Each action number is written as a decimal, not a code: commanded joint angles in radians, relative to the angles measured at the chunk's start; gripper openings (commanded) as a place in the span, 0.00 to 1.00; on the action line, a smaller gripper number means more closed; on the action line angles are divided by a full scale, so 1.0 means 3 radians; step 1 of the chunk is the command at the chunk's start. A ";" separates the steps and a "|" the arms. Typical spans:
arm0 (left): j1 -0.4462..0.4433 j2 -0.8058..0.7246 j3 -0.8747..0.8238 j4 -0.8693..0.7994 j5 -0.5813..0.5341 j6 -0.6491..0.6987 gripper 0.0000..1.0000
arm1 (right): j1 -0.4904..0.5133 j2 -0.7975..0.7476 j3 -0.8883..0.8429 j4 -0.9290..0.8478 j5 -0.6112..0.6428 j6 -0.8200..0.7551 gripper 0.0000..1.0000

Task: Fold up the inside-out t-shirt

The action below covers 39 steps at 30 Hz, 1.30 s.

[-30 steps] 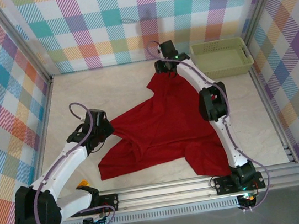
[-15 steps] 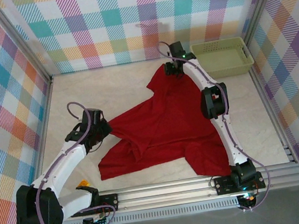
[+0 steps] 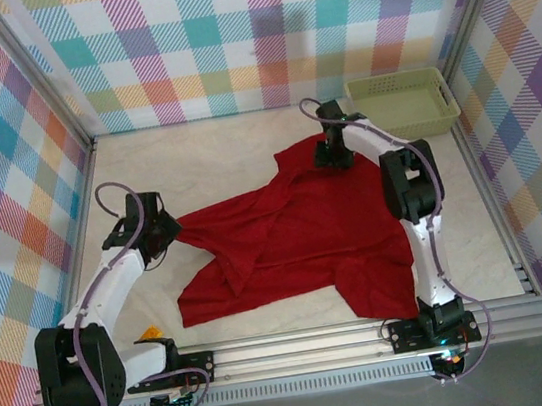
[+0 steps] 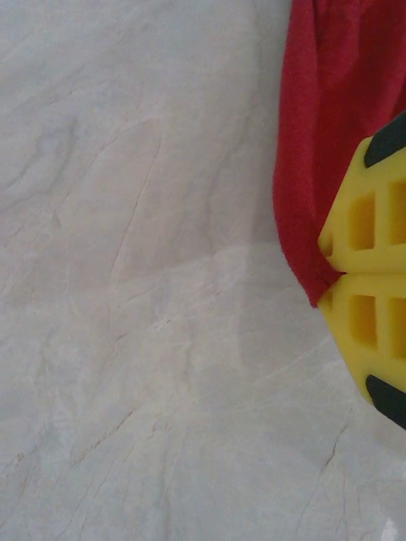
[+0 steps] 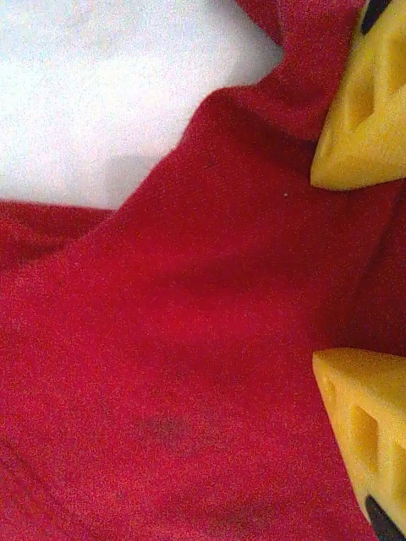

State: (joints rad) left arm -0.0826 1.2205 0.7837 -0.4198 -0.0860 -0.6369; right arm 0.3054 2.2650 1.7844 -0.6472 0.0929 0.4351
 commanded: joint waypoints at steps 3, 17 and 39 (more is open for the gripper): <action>0.0111 0.0150 0.0194 -0.0057 0.0128 0.0190 0.00 | 0.0252 -0.0513 -0.0946 0.0341 -0.0042 0.0325 0.53; 0.0108 -0.0006 0.0117 -0.0091 0.0198 0.0249 0.00 | 0.0003 -0.0145 0.0173 -0.0029 0.0574 -0.0135 0.54; 0.0109 -0.0108 0.0057 -0.0112 0.0165 0.0248 0.00 | -0.0202 0.0661 0.0945 -0.0394 0.0443 -0.0111 0.39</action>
State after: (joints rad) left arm -0.0620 1.2186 0.8143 -0.4213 -0.0231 -0.5812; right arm 0.2489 2.4252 2.0491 -0.7208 0.2630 0.4030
